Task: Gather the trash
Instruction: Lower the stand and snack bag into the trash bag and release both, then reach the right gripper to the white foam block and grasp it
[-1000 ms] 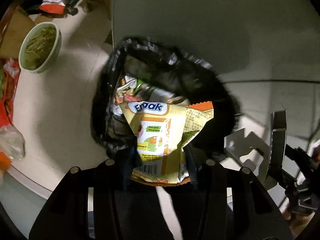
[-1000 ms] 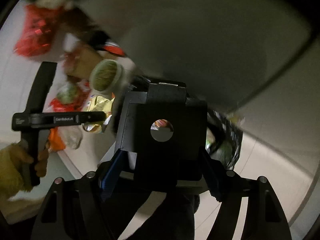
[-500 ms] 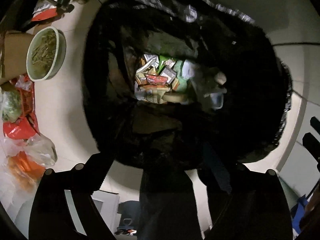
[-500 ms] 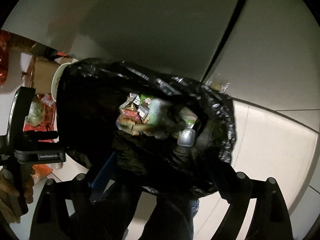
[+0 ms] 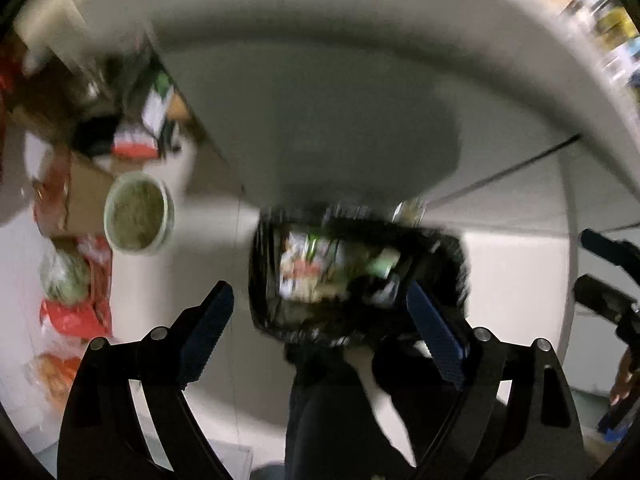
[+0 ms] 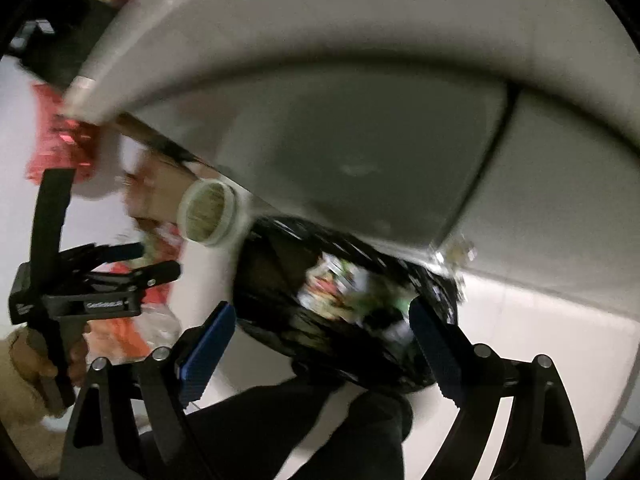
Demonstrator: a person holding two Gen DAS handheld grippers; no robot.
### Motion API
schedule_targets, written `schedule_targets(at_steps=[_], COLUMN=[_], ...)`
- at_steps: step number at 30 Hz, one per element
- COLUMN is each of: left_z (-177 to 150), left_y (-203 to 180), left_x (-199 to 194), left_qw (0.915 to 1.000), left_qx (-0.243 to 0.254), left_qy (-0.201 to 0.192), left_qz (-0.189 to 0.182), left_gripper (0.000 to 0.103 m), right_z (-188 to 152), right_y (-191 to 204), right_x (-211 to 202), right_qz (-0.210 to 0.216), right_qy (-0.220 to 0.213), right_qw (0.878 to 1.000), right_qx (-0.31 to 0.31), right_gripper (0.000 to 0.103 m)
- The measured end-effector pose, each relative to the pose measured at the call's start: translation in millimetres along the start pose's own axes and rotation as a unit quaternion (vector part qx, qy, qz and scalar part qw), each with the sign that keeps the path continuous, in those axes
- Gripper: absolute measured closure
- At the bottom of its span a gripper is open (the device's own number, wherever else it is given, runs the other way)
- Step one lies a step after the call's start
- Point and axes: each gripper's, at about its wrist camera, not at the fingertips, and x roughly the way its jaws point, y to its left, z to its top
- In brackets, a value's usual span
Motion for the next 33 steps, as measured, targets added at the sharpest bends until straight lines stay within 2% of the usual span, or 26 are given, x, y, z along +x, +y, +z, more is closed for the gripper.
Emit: schedule_targets(at_steps=[3,5,8,10,13,16,20,22,26,28,30,31,32,33], left_z=[13,23,42,53,58,54,44,37,27,24,24,23,24,25], left_y=[-7,-11,-16,-17,-23,-30,-22,-16,-2,4,7,9,9,8], left_x=[-65,-87,-108,-111,-113,-113,-118,-119,-120,-118,-117,-117,-117,-117], left_qw=[0.9960,0.9917,0.9850,0.9841,0.9816,0.9826,0.9852,0.9856,0.9851,0.9844,0.9839,0.9834,0.9831,0.9827], left_qx=[-0.001,-0.001,-0.010,-0.020,-0.035,-0.031,-0.037,-0.048,-0.077,-0.092,-0.103,-0.108,-0.109,-0.109], left_qy=[-0.089,-0.127,-0.169,-0.172,-0.179,-0.174,-0.161,-0.158,-0.151,-0.148,-0.143,-0.143,-0.144,-0.146], left_qz=[-0.014,-0.019,-0.033,-0.038,-0.059,-0.055,-0.044,-0.036,-0.028,-0.026,-0.026,-0.028,-0.029,-0.031], left_gripper=[0.013,0.012,0.012,0.012,0.012,0.012,0.012,0.012,0.012,0.012,0.012,0.012,0.012,0.012], right_z=[18,36,64,93,137,188,247,266,294,300,305,303,299,296], right_y=[22,30,28,16,-14,-58,-106,-122,-148,-152,-156,-156,-155,-152], right_x=[-50,-87,-119,-132,-136,-126,-101,-90,-67,-60,-53,-52,-55,-59], right_qz=[0.037,0.068,0.060,0.021,-0.001,0.034,0.068,0.084,0.102,0.110,0.114,0.124,0.134,0.137], right_qy=[-0.054,-0.107,-0.171,-0.209,-0.240,-0.245,-0.258,-0.253,-0.231,-0.223,-0.209,-0.208,-0.213,-0.215], right_qw=[0.998,0.991,0.983,0.977,0.971,0.965,0.942,0.936,0.926,0.924,0.924,0.922,0.919,0.920], right_qx=[-0.024,-0.036,-0.043,-0.038,0.001,0.088,0.201,0.231,0.280,0.290,0.299,0.303,0.303,0.298], right_gripper=[0.015,0.012,0.008,0.007,0.006,0.006,0.007,0.008,0.021,0.033,0.064,0.065,0.073,0.076])
